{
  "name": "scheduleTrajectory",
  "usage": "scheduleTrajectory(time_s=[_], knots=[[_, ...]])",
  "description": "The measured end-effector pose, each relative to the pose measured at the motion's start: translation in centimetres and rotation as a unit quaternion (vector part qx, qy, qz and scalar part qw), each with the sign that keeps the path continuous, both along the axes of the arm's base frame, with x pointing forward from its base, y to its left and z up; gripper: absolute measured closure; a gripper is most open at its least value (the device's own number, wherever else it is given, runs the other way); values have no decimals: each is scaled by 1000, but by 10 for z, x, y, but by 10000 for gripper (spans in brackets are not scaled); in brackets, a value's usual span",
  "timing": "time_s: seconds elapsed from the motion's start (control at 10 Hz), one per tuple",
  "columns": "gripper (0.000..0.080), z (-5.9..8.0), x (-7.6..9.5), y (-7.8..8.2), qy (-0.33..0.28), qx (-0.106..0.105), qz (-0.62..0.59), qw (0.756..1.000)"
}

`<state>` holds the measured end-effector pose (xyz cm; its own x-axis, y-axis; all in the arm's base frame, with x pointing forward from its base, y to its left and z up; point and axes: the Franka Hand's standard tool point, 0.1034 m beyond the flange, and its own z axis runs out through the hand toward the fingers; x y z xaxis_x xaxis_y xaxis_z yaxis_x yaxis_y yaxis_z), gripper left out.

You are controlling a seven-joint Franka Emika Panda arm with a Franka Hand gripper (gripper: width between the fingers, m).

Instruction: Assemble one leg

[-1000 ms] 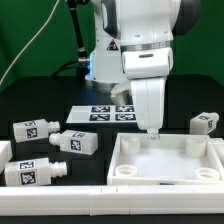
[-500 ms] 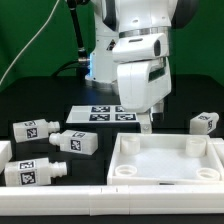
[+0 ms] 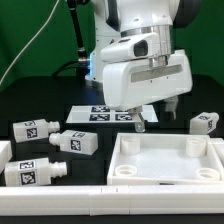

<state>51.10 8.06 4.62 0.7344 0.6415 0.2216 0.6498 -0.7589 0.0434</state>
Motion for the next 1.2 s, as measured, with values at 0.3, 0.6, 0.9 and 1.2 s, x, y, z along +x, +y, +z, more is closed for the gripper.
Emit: scheduleTrajectory(time_s=[0.3,0.6,0.9,1.2], knots=[[150,3,-8,36,24,47,-183,982],[150,3,-9,40,33,70,-271,959],[150,2,-10,40,45,87,-346,933],[150,7,-20,53,80,115,-503,853]])
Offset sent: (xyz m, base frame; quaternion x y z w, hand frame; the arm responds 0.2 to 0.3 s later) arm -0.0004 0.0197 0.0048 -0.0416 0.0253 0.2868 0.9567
